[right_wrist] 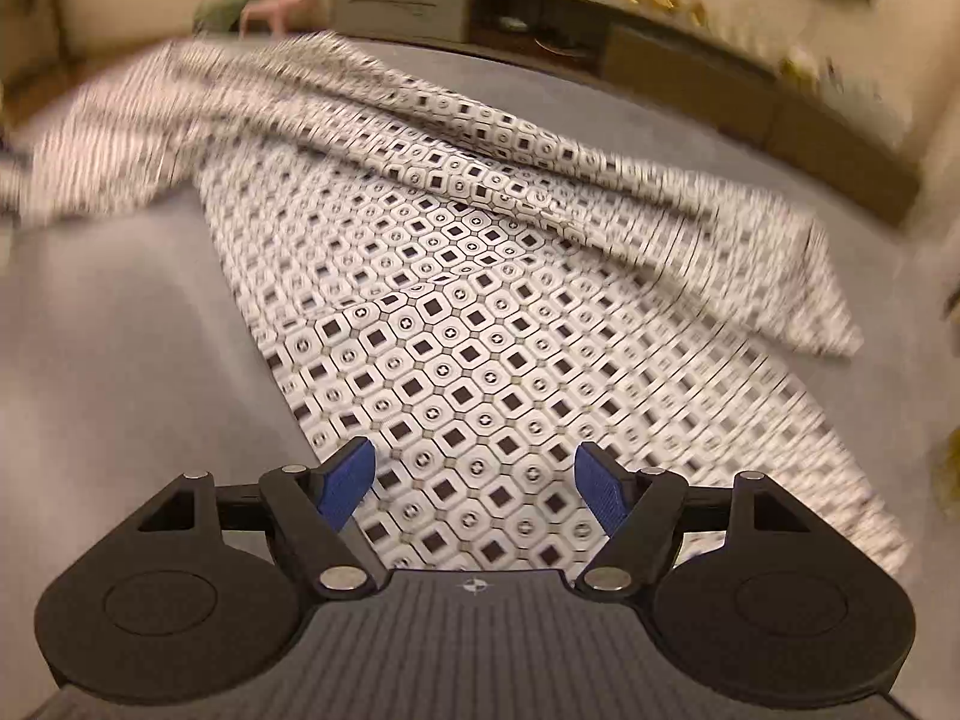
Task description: Fold clothes
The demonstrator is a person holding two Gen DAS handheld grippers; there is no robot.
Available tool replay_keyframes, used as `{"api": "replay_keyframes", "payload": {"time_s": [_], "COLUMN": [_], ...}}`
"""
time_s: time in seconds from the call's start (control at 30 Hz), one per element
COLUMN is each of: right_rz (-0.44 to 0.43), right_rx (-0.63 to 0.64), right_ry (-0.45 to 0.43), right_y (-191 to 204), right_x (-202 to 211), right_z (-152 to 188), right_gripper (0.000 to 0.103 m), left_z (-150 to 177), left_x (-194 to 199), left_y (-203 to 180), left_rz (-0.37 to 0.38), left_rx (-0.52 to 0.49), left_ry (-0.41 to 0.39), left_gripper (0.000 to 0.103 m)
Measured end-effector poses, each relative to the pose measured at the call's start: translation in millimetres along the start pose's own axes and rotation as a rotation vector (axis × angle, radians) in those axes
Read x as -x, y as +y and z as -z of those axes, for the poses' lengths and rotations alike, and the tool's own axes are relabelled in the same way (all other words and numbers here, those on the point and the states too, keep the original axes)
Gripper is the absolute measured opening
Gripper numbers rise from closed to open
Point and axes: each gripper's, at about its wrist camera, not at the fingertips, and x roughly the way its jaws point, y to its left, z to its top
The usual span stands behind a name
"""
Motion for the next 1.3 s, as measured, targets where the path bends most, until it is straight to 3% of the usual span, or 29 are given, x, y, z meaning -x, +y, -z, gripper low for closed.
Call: {"api": "replay_keyframes", "payload": {"time_s": [0.07, 0.1, 0.13, 0.27, 0.37, 0.43, 0.5, 0.53, 0.57, 0.6, 0.63, 0.67, 0.7, 0.73, 0.9, 1.0, 1.07, 1.1, 1.13, 1.23, 1.3], "right_rz": [-0.010, -0.016, -0.021, -0.074, -0.103, -0.107, -0.106, -0.105, -0.103, -0.101, -0.099, -0.107, -0.122, -0.116, 0.001, 0.054, 0.090, 0.108, 0.115, 0.062, -0.021], "right_rx": [-0.024, -0.024, -0.024, 0.115, 0.220, 0.270, 0.321, 0.325, 0.301, 0.277, 0.252, 0.236, 0.232, 0.240, 0.402, 0.426, 0.442, 0.450, 0.451, 0.415, 0.405], "right_ry": [-0.004, 0.003, 0.020, 0.120, 0.214, 0.262, 0.299, 0.272, 0.189, 0.106, 0.023, -0.056, -0.124, -0.167, -0.174, -0.146, -0.128, -0.118, -0.109, -0.084, -0.055], "right_y": [-3.9, -3.6, -4.5, -1.3, -3.6, -1.4, 3.1, 10.3, 23.7, 37.1, 50.5, 68.6, 94.2, 122.3, 230.1, 232.4, 233.9, 234.7, 233.5, 222.3, 220.0], "right_x": [-0.5, 1.7, 4.1, 24.4, 42.2, 51.2, 60.3, 64.8, 69.4, 73.9, 78.5, 80.1, 76.5, 67.1, -8.3, -29.5, -43.6, -50.6, -55.9, -53.8, -37.5], "right_z": [-1.1, -0.6, -0.3, 16.0, 34.1, 36.0, 35.2, 28.7, 14.3, -0.1, -14.5, -28.3, -40.0, -49.2, -69.2, -71.4, -72.9, -73.6, -74.3, -74.5, -67.7], "right_gripper": [0.056, 0.032, 0.000, 0.000, 0.000, 0.000, 0.000, 0.000, 0.001, 0.010, 0.019, 0.042, 0.061, 0.064, 0.061, 0.052, 0.034, 0.011, 0.000, 0.000, 0.000], "left_z": [2.1, 3.3, 6.4, 35.8, 62.9, 69.8, 60.5, 51.0, 37.5, 21.7, 6.0, -9.4, -24.7, -38.7, -60.9, -44.2, -26.9, -24.7, -23.1, -20.9, -19.6], "left_x": [-5.5, -3.9, -0.1, 32.3, 60.2, 70.0, 82.2, 92.3, 95.6, 94.3, 86.9, 75.7, 63.0, 46.8, -9.9, -31.3, -39.6, -40.5, -39.7, -26.1, -15.0], "left_y": [14.0, 14.9, 13.4, 21.5, 33.2, 39.6, 45.3, 43.4, 38.2, 30.7, 22.7, 14.6, 6.5, -0.5, -9.3, -4.0, 4.9, 9.2, 14.1, 31.0, 38.5], "left_rz": [0.090, 0.084, 0.056, 0.049, 0.034, -0.034, -0.115, -0.115, -0.104, -0.096, -0.084, -0.069, -0.048, -0.017, 0.069, 0.148, 0.170, 0.159, 0.151, 0.133, 0.117], "left_rx": [0.078, 0.087, 0.068, 0.030, -0.022, -0.064, -0.053, -0.041, -0.023, 0.005, 0.039, 0.075, 0.108, 0.133, 0.282, 0.374, 0.411, 0.410, 0.410, 0.432, 0.445], "left_ry": [-0.006, 0.006, 0.018, 0.055, 0.149, 0.206, 0.164, 0.109, 0.049, -0.009, -0.050, -0.084, -0.108, -0.111, -0.140, -0.163, -0.133, -0.129, -0.129, -0.157, -0.178], "left_gripper": [0.002, 0.000, 0.000, 0.000, 0.000, 0.000, 0.000, 0.003, 0.022, 0.039, 0.077, 0.087, 0.085, 0.082, 0.074, 0.073, 0.066, 0.064, 0.064, 0.064, 0.063]}}
